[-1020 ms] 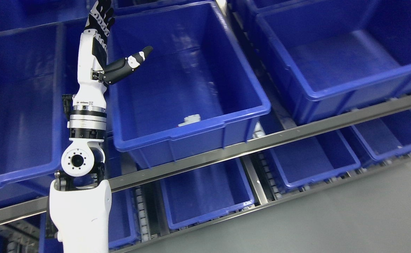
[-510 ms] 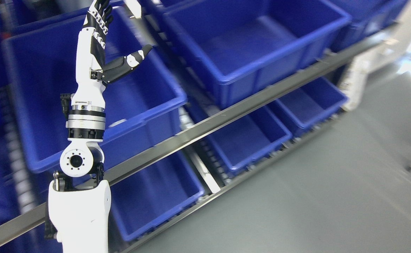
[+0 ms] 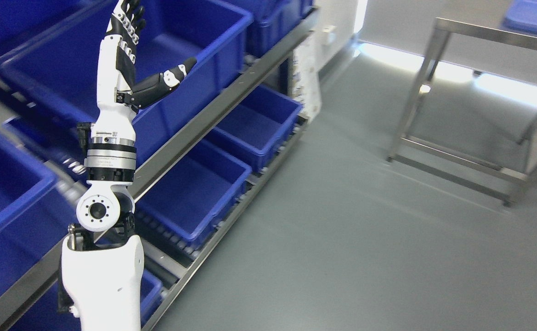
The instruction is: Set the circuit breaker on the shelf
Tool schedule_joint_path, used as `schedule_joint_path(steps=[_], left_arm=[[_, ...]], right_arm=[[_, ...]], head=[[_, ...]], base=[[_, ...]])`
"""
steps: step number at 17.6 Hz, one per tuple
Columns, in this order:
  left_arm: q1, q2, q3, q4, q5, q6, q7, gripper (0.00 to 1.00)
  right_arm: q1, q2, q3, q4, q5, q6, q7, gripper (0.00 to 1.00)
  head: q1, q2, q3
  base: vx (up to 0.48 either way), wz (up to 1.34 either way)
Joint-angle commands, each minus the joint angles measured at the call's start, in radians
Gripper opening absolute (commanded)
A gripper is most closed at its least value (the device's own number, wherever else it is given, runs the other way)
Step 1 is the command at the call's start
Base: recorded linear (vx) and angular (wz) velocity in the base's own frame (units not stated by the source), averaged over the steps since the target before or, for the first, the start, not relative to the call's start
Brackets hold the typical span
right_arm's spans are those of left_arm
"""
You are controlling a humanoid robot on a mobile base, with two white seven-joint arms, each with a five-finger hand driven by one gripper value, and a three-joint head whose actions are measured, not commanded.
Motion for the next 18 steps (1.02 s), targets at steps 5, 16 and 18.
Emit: schedule_joint_path(steps=[5, 16, 18], left_arm=[[0.059, 0.017, 0.008, -0.004, 0.0, -0.017, 0.0, 1.0], [0.168, 0.017, 0.065, -0.002, 0.0, -0.03, 0.009, 1.0], [0.199, 0.017, 0.068, -0.002, 0.0, -0.033, 0.011, 1.0]], right_arm=[[0.016, -0.017, 0.0, 0.0, 0.0, -0.027, 0.001, 1.0], [0.016, -0.017, 0.0, -0.001, 0.0, -0.027, 0.001, 1.0], [0.016, -0.017, 0.0, 0.0, 0.0, -0.027, 0.001, 1.0]], head=[[0.0, 0.0, 0.0], [0.0, 0.0, 0.0], [0.0, 0.0, 0.0]], base=[[0.067, -1.07], [0.201, -0.41], [0.376, -0.04]])
